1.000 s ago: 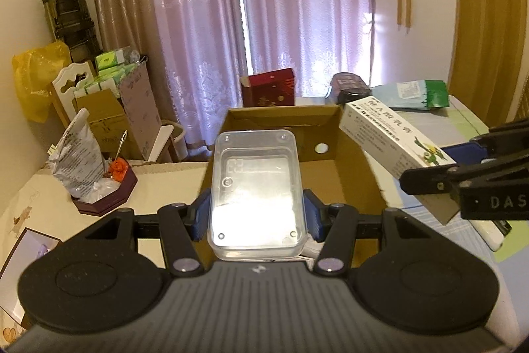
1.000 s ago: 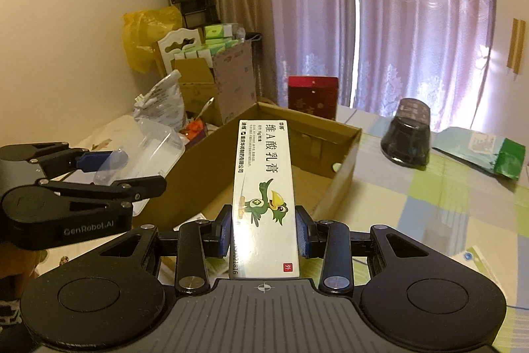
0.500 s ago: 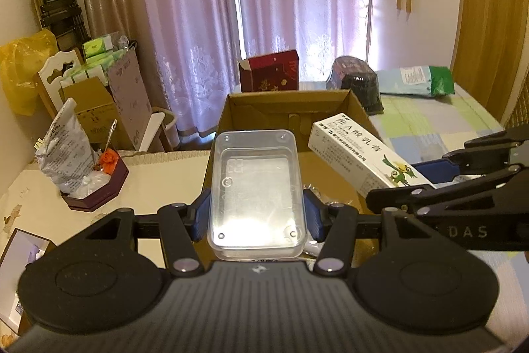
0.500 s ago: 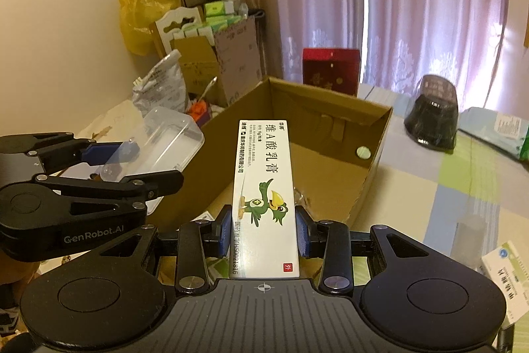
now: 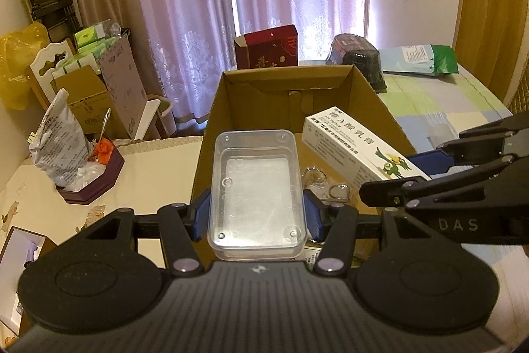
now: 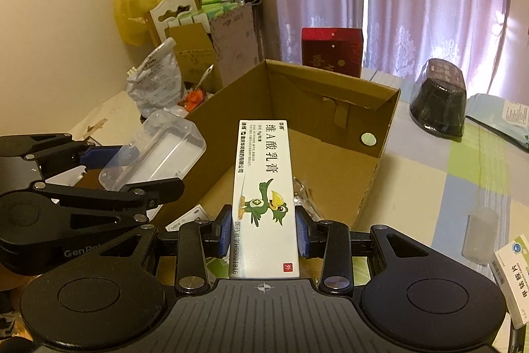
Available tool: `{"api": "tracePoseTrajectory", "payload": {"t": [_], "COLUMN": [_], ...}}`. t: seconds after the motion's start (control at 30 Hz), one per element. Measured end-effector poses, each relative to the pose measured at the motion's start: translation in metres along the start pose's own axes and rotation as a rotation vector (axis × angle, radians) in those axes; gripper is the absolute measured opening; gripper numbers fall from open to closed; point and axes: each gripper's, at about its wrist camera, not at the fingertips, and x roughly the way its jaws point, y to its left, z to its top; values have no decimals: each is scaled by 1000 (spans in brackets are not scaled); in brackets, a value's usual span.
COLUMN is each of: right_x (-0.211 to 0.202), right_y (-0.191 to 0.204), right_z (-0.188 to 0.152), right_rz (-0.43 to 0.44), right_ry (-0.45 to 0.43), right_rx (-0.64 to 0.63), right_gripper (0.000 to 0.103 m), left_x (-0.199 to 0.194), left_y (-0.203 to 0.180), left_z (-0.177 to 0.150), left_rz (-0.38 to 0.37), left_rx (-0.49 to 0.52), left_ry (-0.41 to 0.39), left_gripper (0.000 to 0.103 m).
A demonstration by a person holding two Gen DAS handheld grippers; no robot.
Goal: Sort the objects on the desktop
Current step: 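Open the left tool to drop the clear tray while the right tool releases the tube box into the box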
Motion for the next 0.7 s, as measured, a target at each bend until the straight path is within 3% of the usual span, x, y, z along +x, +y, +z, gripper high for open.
{"api": "tracePoseTrajectory", "payload": {"t": [0.7], "right_x": [24], "right_y": [-6], "right_z": [-4], "right_rz": [-35], "right_ry": [29], "right_rx": [-3], "right_gripper": [37], "left_x": [21], "left_y": [-4], "left_z": [2], "left_rz": [-4], "left_rx": [32], "left_ry": [26], "left_gripper": [52]}}
